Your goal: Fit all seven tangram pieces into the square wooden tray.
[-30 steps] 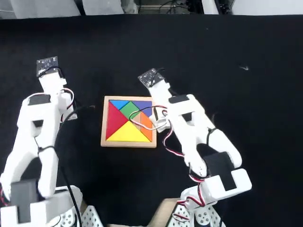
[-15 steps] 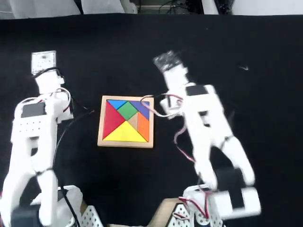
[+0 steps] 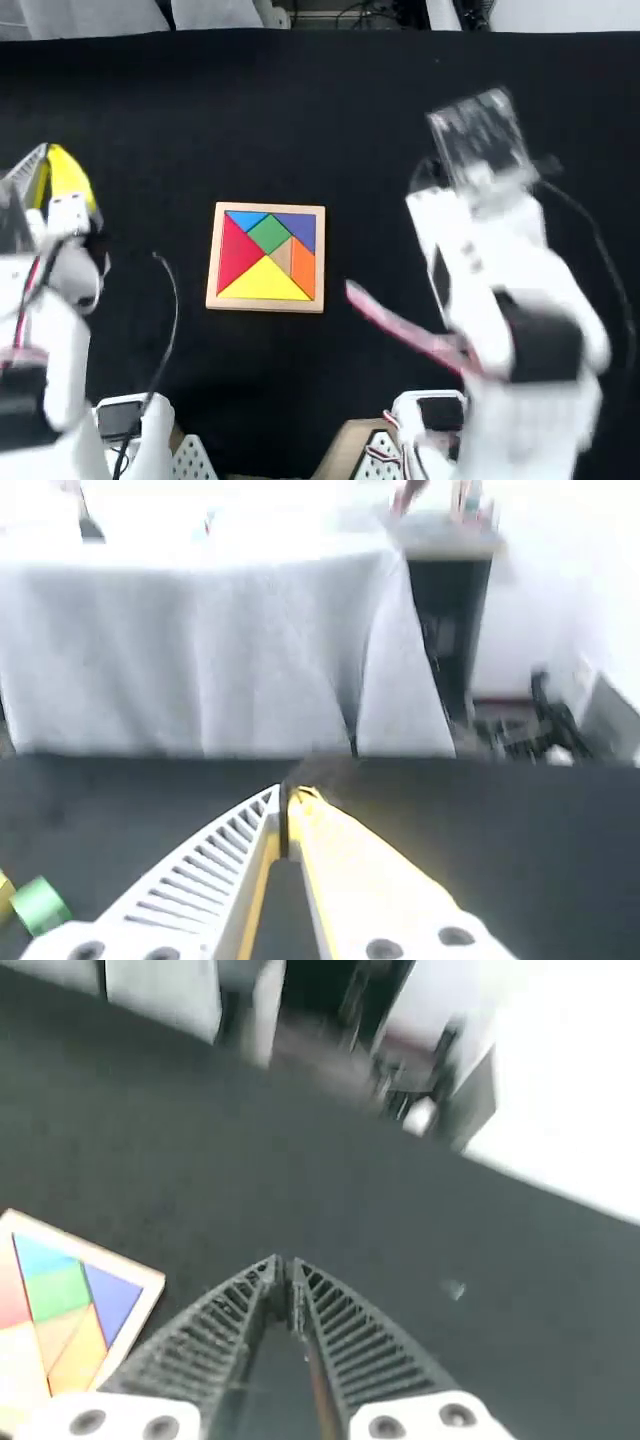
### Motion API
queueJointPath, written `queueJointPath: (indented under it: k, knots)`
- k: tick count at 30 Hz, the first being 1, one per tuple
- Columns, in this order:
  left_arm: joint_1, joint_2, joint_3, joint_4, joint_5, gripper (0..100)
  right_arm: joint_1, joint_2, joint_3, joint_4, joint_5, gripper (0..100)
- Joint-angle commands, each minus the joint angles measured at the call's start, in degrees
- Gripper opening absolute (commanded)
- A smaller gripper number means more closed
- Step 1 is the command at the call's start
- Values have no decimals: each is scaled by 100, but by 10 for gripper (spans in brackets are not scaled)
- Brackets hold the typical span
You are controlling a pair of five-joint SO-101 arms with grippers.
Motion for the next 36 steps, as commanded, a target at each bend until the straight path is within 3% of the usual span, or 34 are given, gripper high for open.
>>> queueJointPath:
  k: [1,5,13,18,25,30,36]
  knots:
    - [92,-747,-374,369,-229,34,35,-1095,-699,431,-18,11]
    - [224,-1688,-347,800,-229,34,26,-1895,-787,791,-18,11]
    - [1455,-2954,-180,2084,-246,33,44,-3266,-769,1626,-26,11]
    - [1288,-3490,198,2435,-237,31,44,-4127,-769,2110,-26,11]
    - [1191,-3464,-286,3499,-237,30,53,-5349,-338,2321,-26,11]
    - [1147,-3464,-84,3059,-246,30,53,-5490,505,1925,-26,11]
    - [66,-3464,1622,1257,-202,33,53,-5508,1481,879,-26,11]
